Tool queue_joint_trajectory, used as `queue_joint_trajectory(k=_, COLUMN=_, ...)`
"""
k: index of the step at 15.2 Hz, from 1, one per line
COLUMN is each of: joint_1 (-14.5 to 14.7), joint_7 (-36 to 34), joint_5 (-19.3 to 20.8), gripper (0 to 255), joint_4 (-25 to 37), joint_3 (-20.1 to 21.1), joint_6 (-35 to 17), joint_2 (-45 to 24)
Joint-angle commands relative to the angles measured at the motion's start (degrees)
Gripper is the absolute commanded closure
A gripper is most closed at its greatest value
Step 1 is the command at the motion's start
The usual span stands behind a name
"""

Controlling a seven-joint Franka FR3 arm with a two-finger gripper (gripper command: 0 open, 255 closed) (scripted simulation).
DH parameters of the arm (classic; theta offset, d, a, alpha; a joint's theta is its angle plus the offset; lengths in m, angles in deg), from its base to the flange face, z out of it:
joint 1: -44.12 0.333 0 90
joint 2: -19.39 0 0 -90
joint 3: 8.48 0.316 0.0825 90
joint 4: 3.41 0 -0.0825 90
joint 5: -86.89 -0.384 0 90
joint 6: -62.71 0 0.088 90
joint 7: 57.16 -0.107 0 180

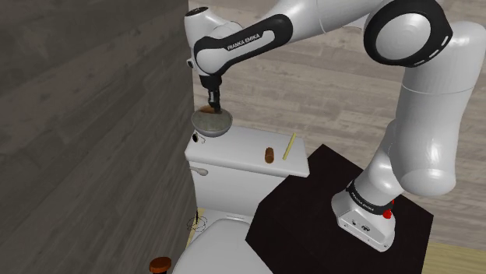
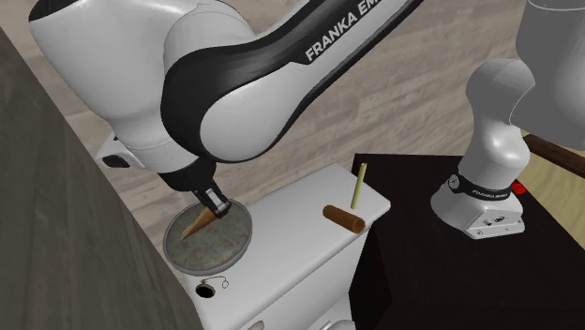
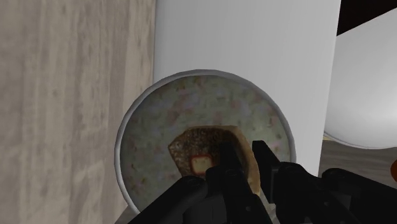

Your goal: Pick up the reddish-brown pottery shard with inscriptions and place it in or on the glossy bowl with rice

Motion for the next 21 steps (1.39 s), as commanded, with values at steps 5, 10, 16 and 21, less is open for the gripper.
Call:
queue_joint_trajectory(k=5, joint_1=0.0, joint_7=-0.01, joint_5=0.01, gripper=0, joint_4=-0.12, joint_3=0.0, joint_6=-0.13, joint_2=0.01)
queue_joint_trajectory(k=10, joint_1=0.0, joint_7=-0.01, joint_5=0.01, gripper=0, joint_4=-0.12, joint_3=0.0, joint_6=-0.13, joint_2=0.01)
queue_joint_trajectory(k=16, joint_1=0.53, joint_7=0.19, joint_5=-0.22, gripper=0, joint_4=5.4, joint_3=0.22, joint_6=6.68, joint_2=1.26)
queue_joint_trajectory(k=21, joint_1=0.53, joint_7=0.19, joint_5=-0.22, gripper=0, joint_4=5.41, joint_3=0.22, joint_6=6.68, joint_2=1.25)
